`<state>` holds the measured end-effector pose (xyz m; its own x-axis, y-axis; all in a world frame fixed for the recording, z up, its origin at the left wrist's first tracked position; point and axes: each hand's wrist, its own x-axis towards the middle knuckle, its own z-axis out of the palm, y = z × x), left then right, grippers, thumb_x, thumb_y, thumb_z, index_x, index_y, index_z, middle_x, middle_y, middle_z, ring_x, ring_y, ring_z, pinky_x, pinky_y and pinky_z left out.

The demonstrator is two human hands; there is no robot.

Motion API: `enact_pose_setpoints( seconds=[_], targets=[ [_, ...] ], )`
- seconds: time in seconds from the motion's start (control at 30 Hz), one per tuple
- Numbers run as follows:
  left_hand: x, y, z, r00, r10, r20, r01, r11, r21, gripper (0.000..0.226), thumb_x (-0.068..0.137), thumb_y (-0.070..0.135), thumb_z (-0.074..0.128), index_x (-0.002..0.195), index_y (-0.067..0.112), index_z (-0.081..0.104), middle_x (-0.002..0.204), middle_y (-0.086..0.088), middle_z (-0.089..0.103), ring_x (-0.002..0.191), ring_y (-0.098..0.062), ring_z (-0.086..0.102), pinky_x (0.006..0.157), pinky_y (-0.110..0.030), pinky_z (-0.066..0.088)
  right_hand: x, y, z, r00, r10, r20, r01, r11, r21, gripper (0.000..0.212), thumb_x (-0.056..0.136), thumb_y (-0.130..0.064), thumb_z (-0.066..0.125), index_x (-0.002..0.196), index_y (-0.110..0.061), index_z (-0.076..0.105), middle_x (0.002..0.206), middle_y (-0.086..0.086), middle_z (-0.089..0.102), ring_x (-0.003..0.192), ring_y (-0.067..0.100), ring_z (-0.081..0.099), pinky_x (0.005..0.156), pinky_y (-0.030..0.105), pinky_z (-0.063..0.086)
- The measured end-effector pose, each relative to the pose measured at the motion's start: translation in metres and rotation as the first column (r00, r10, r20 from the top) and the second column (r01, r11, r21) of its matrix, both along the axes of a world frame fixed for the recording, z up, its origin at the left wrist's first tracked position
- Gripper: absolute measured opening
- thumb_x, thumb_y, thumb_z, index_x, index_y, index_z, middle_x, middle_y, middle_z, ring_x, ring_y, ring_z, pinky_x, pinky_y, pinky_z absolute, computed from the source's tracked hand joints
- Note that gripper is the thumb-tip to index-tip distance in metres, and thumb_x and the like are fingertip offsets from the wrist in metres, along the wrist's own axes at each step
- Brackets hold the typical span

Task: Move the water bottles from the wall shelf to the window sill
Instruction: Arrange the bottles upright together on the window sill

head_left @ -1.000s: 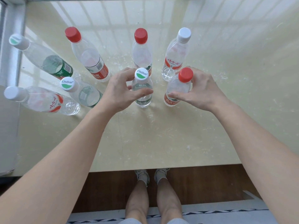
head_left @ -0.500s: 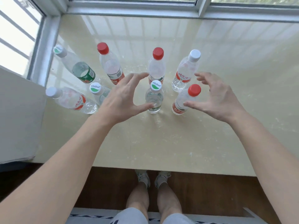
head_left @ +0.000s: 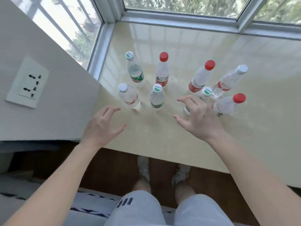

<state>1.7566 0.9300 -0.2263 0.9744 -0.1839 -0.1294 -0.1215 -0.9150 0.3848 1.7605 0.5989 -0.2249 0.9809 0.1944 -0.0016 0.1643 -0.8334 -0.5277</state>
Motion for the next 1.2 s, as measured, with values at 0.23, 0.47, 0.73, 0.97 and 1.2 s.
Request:
enact_pose_setpoints(
  seconds=[0.23,0.47,0.73,0.97,1.2],
  targets=[
    [0.078,0.024,-0.046,0.987,0.122,-0.101,-0.148,0.936,-0.320,0.085,0.070,0.045,0.084,0.140,0.021,0.042,0.138,0.003,0.051,0.119,-0.011,0.053,0.100,-0.037,0.048,0.055,0.041,-0.040,0.961,-0.149,-0.233,0.187,0.971,0.149,0.077,0.073,-0.031,0.085,0.140,-0.022,0.048,0.132,0.001,0.057,0.114,0.015,0.057,0.099,0.039,0.050],
    [0.113,0.010,-0.056,0.993,-0.003,-0.121,-0.057,0.870,-0.489,0.073,0.070,0.039,0.086,0.133,0.030,0.049,0.128,0.021,0.051,0.110,0.011,0.050,0.088,-0.024,0.050,0.070,0.075,-0.058,0.943,-0.187,-0.276,0.264,0.924,0.276,0.073,0.072,-0.029,0.088,0.135,-0.030,0.052,0.131,-0.005,0.057,0.116,0.014,0.058,0.097,0.030,0.051],
    [0.119,0.003,-0.067,0.995,0.021,-0.093,-0.068,0.839,-0.539,0.049,0.074,0.036,0.084,0.117,0.028,0.063,0.112,0.014,0.054,0.094,0.023,0.050,0.066,-0.017,0.054,0.078,0.086,-0.074,0.948,-0.245,-0.204,0.297,0.910,0.290,0.059,0.075,-0.028,0.087,0.128,-0.021,0.061,0.119,-0.009,0.059,0.112,0.015,0.058,0.092,0.038,0.056],
    [0.127,0.010,-0.068,0.966,-0.108,-0.236,-0.059,0.795,-0.604,0.052,0.075,0.024,0.080,0.122,0.025,0.057,0.122,0.013,0.062,0.115,-0.009,0.060,0.099,-0.041,0.052,0.078,0.088,-0.083,0.959,-0.226,-0.171,0.262,0.937,0.229,0.063,0.071,-0.045,0.085,0.126,-0.023,0.061,0.119,0.000,0.064,0.109,0.020,0.060,0.097,0.042,0.052],
    [0.127,0.006,-0.069,0.983,-0.077,-0.164,-0.022,0.847,-0.530,0.059,0.067,0.030,0.090,0.118,0.027,0.060,0.117,0.012,0.057,0.104,-0.003,0.057,0.091,-0.027,0.053,0.074,0.088,-0.071,0.971,-0.214,-0.107,0.222,0.973,0.065,0.058,0.074,-0.041,0.085,0.120,-0.014,0.062,0.113,0.006,0.064,0.104,0.025,0.060,0.085,0.032,0.045]
  ],
)
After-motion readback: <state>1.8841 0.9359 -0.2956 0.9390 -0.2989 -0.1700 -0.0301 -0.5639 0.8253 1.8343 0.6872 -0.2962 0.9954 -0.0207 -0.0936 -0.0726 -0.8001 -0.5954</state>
